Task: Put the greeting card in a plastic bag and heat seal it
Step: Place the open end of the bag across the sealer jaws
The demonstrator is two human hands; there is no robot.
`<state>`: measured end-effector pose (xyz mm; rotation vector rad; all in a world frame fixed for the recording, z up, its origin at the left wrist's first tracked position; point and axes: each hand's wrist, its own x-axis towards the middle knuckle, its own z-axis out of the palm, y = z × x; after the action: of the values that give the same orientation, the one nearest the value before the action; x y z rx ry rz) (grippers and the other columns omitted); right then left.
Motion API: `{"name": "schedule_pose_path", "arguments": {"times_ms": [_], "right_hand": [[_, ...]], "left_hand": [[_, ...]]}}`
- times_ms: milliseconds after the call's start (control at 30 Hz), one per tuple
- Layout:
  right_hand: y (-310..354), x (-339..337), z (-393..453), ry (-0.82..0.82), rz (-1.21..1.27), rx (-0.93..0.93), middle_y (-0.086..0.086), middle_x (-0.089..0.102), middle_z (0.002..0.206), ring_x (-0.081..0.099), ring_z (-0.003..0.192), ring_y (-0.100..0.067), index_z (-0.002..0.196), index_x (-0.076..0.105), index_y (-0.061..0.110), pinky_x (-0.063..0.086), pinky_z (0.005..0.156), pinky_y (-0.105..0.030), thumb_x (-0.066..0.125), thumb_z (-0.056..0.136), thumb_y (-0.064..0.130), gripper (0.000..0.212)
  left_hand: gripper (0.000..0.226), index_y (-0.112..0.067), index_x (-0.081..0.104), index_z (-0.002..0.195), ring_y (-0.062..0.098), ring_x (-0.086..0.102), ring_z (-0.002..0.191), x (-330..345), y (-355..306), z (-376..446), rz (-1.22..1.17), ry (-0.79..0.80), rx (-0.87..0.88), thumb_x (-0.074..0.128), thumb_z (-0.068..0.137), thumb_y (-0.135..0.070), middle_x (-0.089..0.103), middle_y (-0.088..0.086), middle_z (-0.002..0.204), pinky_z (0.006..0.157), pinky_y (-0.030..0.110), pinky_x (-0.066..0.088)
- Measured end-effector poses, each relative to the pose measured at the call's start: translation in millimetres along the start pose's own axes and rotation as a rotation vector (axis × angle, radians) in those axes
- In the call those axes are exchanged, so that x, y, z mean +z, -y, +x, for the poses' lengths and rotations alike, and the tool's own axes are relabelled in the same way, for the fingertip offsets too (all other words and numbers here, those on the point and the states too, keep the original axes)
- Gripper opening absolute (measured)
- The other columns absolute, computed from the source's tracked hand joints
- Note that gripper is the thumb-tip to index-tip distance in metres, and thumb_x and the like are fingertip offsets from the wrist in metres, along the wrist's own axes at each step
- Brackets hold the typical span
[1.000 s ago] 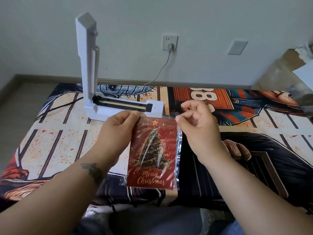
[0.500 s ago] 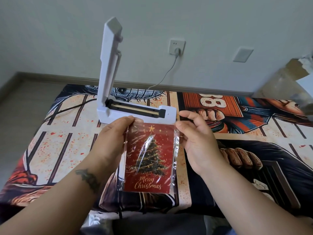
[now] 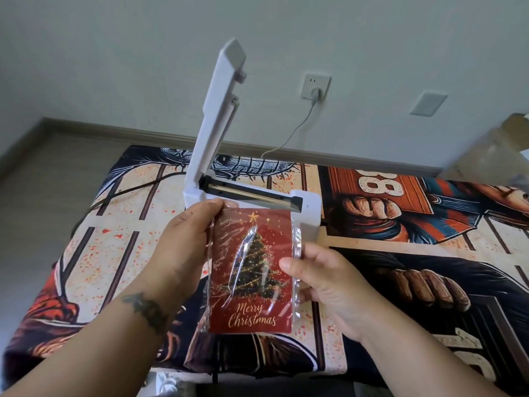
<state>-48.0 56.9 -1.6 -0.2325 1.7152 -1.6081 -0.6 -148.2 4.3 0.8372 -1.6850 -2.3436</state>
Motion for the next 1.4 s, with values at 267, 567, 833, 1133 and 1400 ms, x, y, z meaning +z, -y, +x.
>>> {"name": "schedule_pose_path", "arguments": {"times_ms": [267,567,833,1133,1400], "right_hand": [[-4.0,5.3,0.2,0.064,0.021,0.057,-0.006,0.077,0.091,0.073,0.08,-0.019,0.092,0.074,0.023,0.053,0.061,-0.021,0.079,0.071,0.024,0.021],[-5.1,4.8,3.1,0.057,-0.01,0.017,-0.005,0.076,0.098,0.071,0.091,-0.02,0.099,0.073,0.02,0.056,0.083,-0.032,0.069,0.083,0.014,0.018],[-0.5,8.2,12.1,-0.099,0.131,-0.062,-0.008,0.076,0.098,0.072,0.089,-0.023,0.098,0.074,0.017,0.058,0.077,-0.03,0.069,0.082,0.011,0.018],[1.5,15.5,21.0,-0.12,0.143,-0.038,-0.005,0.077,0.092,0.073,0.084,-0.019,0.094,0.075,0.019,0.058,0.069,-0.026,0.068,0.083,0.012,0.015],[-1.8,22.5,29.6,-0.179,0.152,-0.002,0.0,0.077,0.082,0.07,0.066,-0.008,0.089,0.075,0.023,0.047,0.051,-0.015,0.071,0.082,0.016,0.011]], "left_hand": [[0.033,-0.02,0.079,0.075,0.026,0.062,0.077,-5.9,-2.2,3.0,-0.016,-0.039,-0.053,0.056,0.091,-0.039,0.071,0.005,0.074,0.085,0.045,0.044],[0.03,-0.022,0.079,0.076,0.01,0.058,0.058,-14.7,-8.7,10.4,-0.136,-0.131,-0.012,0.058,0.089,-0.039,0.061,-0.008,0.062,0.065,0.032,0.042],[0.051,-0.02,0.079,0.082,0.02,0.073,0.073,-24.9,-8.4,-9.7,0.285,0.065,-0.216,0.071,0.061,-0.065,0.078,0.002,0.08,0.07,0.04,0.054],[0.012,-0.006,0.07,0.084,0.014,0.069,0.053,-14.4,-6.0,-8.0,0.189,0.023,-0.222,0.067,0.088,-0.017,0.075,0.009,0.071,0.045,0.024,0.054],[0.016,-0.007,0.069,0.086,0.015,0.066,0.049,-12.7,-1.3,3.5,0.168,-0.055,-0.208,0.063,0.092,-0.021,0.073,0.006,0.065,0.041,0.023,0.05]]}}
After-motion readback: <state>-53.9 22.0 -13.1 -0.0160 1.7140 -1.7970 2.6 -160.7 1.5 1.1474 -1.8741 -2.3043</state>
